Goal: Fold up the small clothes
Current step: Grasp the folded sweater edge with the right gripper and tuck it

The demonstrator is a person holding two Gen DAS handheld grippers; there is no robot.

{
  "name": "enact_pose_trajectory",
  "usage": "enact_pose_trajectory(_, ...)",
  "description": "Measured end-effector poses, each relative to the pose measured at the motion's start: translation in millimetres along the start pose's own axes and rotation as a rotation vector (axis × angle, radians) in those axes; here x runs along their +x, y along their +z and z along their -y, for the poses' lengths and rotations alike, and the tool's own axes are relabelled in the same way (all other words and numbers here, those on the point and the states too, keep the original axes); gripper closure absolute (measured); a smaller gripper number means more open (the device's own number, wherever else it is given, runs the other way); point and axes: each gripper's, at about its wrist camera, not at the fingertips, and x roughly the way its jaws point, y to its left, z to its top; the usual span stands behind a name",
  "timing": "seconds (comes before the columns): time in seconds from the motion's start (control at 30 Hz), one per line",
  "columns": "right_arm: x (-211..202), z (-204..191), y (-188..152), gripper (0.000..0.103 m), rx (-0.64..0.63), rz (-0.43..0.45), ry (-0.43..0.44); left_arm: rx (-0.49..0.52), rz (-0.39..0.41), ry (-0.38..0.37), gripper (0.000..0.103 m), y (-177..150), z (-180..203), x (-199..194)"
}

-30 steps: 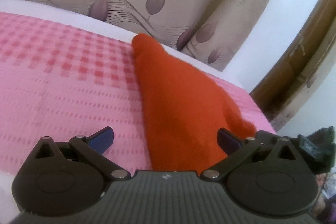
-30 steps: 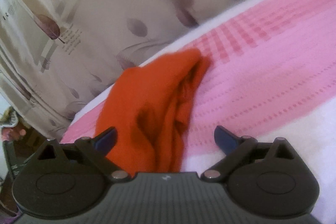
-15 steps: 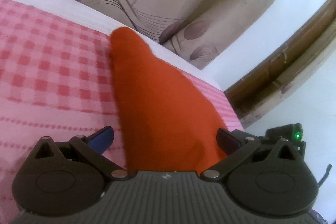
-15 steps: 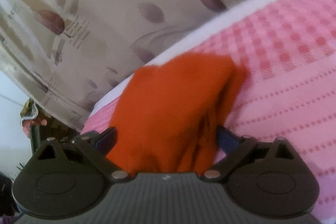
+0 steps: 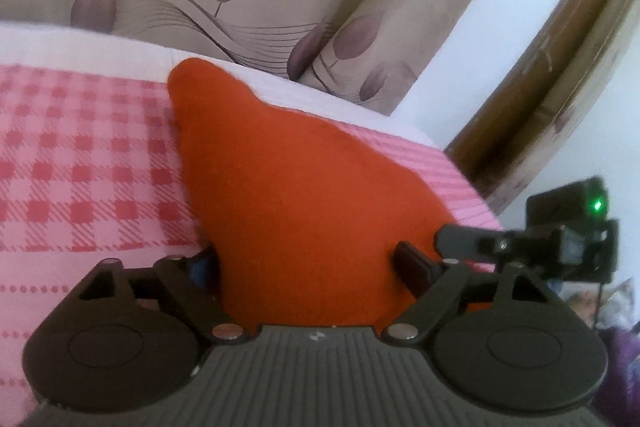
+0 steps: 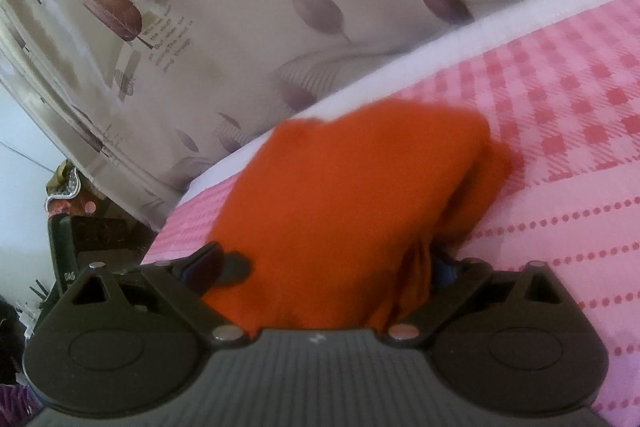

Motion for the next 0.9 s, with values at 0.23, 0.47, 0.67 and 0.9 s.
enact_pose_trajectory(0.23, -0.1, -2.5, -2.5, 0.002, -0.009, 0.017, -0.011, 0.051, 0.004, 0.045, 0.020, -2.6, 6.9, 1.8)
enact_pose_trajectory(0.47, 1.8, -5.3, -5.0, 0.000, -0.010, 0.040, -0.026, 0.061, 0.005, 0.050, 0.020, -2.6, 5.6, 1.9)
enact_pose_trajectory(0.67, 1.7, -5.1, -3.7, 0.000, -0.003, 0.042, -0.031, 0.073, 0.006, 0.057, 0.020, -2.9, 7.5, 3.5)
enact_pose_trajectory(0.9, 1.7, -3.0, -1.4, 0.000, 0.000, 0.024, -0.025, 0.080, 0.006, 0.056, 0.020, -2.9, 6.4, 3.4)
